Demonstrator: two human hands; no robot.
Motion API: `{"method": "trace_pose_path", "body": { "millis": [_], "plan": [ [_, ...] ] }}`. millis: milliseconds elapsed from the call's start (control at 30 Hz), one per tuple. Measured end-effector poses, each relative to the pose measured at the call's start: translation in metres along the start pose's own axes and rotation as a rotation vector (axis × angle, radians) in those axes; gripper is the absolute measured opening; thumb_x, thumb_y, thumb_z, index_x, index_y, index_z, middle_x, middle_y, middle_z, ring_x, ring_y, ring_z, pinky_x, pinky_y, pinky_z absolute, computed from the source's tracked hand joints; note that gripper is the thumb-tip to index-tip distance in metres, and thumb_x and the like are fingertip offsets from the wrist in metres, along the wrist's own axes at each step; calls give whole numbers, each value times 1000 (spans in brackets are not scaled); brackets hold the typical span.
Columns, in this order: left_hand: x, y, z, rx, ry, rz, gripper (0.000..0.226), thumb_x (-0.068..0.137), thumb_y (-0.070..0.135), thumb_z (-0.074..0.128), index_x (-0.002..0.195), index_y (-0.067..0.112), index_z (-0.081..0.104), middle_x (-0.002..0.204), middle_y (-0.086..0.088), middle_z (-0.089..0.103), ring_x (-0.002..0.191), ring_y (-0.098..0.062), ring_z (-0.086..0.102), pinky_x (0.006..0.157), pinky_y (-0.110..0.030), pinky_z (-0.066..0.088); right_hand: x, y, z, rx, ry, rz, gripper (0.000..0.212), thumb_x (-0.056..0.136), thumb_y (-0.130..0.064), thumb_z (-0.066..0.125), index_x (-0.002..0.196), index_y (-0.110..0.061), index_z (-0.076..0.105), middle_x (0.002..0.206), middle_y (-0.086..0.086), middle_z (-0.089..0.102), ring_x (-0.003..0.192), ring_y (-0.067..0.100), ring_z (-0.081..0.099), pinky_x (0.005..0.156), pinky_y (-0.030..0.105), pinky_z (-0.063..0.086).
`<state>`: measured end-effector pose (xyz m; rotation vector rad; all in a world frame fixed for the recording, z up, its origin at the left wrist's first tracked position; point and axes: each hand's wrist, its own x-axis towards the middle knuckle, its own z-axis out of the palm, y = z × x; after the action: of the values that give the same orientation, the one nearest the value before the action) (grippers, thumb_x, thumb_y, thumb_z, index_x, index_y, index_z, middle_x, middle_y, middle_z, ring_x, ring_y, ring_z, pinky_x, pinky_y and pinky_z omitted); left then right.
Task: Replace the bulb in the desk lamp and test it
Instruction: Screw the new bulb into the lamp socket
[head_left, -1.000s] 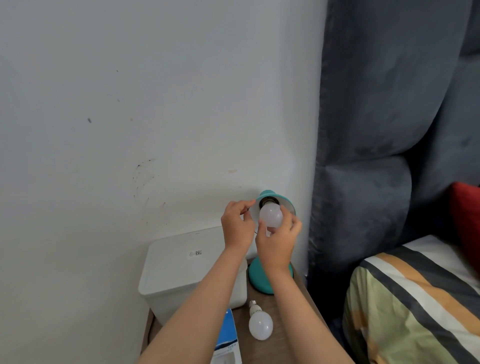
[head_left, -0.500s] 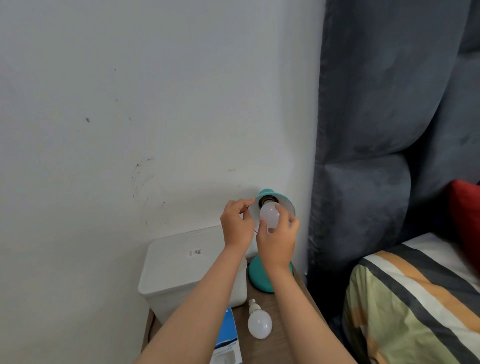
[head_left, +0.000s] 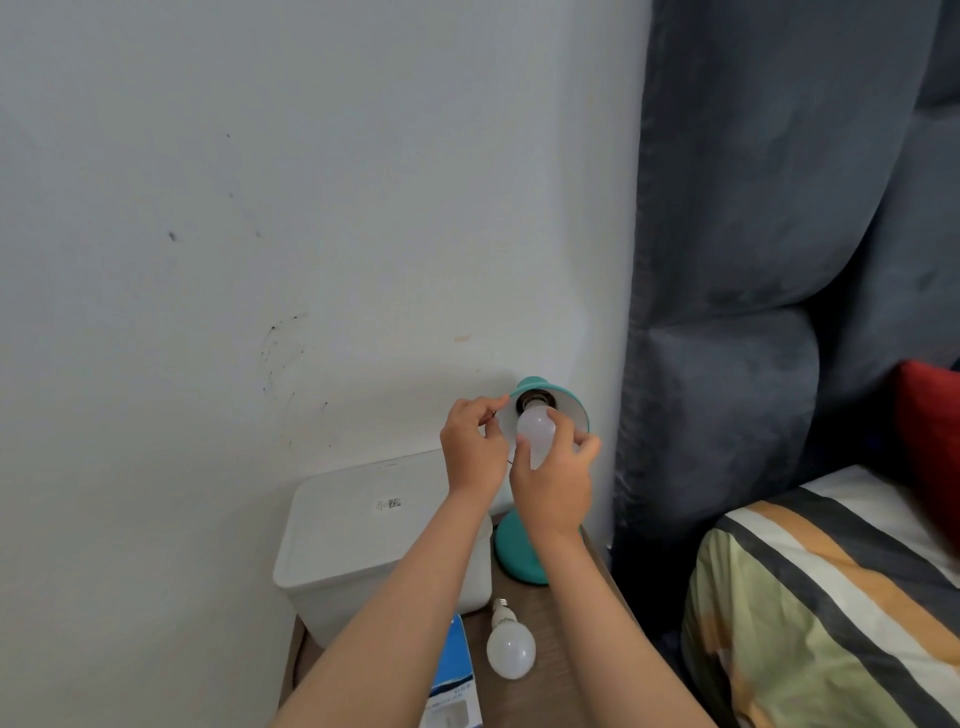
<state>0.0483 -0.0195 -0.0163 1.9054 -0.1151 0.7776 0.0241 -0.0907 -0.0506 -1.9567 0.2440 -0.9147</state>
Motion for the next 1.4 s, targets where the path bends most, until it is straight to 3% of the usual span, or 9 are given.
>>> {"method": "trace_pose_path", "body": {
  "millis": [233, 433, 533, 633, 900, 1067, 1200, 1300, 1400],
  "plan": [
    [0, 0, 2, 5, 7, 9, 36, 79, -11, 51, 96, 14, 70, 87, -4, 60, 81, -17, 60, 73, -2, 41, 10, 2, -7, -7, -13, 50, 50, 85, -43, 60, 119, -9, 46, 105, 15, 51, 76, 28, 60, 54, 27, 43],
    [-1, 0, 2, 2, 21, 15, 35, 79, -11, 52, 95, 15, 70, 86, -6, 59, 79, -18, 60, 72, -2, 41, 7, 5, -5, 44, -86, -23, 48, 78, -20, 71, 116, -3, 47, 114, 17, 46, 86, 32, 60, 64, 27, 46],
    [-1, -1, 1, 3, 12, 11, 35, 79, -11, 51, 95, 14, 70, 87, -6, 60, 81, -18, 60, 73, -4, 42, 10, 3, -8, 80, -73, 2, 52, 80, -24, 70, 123, -9, 46, 112, 17, 50, 83, 27, 59, 67, 32, 54],
    [-2, -1, 2, 11, 18, 18, 35, 79, -12, 52, 96, 14, 70, 87, -7, 60, 81, -19, 61, 73, -6, 43, 13, 1, -10, 93, -54, 20, 45, 83, -32, 67, 118, -11, 49, 108, 16, 57, 78, 17, 50, 63, 27, 46],
    [-2, -1, 3, 2, 32, 17, 37, 78, -13, 51, 94, 14, 70, 85, -6, 59, 80, -19, 61, 71, -2, 40, 11, 4, -4, 109, -57, -3, 43, 81, -25, 69, 118, -12, 51, 105, 15, 51, 77, 30, 63, 64, 37, 57],
    [-1, -1, 2, 2, 24, 24, 36, 78, -12, 51, 94, 14, 70, 86, -5, 59, 81, -19, 61, 72, -2, 40, 14, 2, -4, 116, -31, 14, 45, 81, -30, 69, 114, -8, 49, 109, 16, 52, 81, 28, 61, 63, 27, 51],
    [-2, 0, 2, -5, 24, 19, 35, 80, -11, 51, 95, 13, 70, 87, -4, 58, 81, -18, 60, 72, -1, 40, 11, 4, -4, 80, -92, -44, 48, 79, -22, 70, 121, -14, 48, 113, 15, 47, 85, 25, 58, 70, 33, 56],
    [-3, 0, 1, -9, 21, 16, 35, 80, -11, 51, 95, 14, 70, 87, -4, 59, 81, -17, 60, 72, -1, 40, 12, 5, -4, 86, -84, -2, 46, 82, -31, 67, 120, -13, 48, 110, 16, 53, 83, 29, 61, 68, 37, 57],
    [-3, 0, 0, -11, 17, 15, 35, 79, -11, 51, 95, 14, 70, 88, -4, 59, 82, -17, 60, 73, -1, 41, 14, 0, -6, 87, -59, 28, 48, 82, -33, 67, 116, -7, 46, 112, 16, 52, 86, 28, 60, 64, 29, 50]
  ]
}}
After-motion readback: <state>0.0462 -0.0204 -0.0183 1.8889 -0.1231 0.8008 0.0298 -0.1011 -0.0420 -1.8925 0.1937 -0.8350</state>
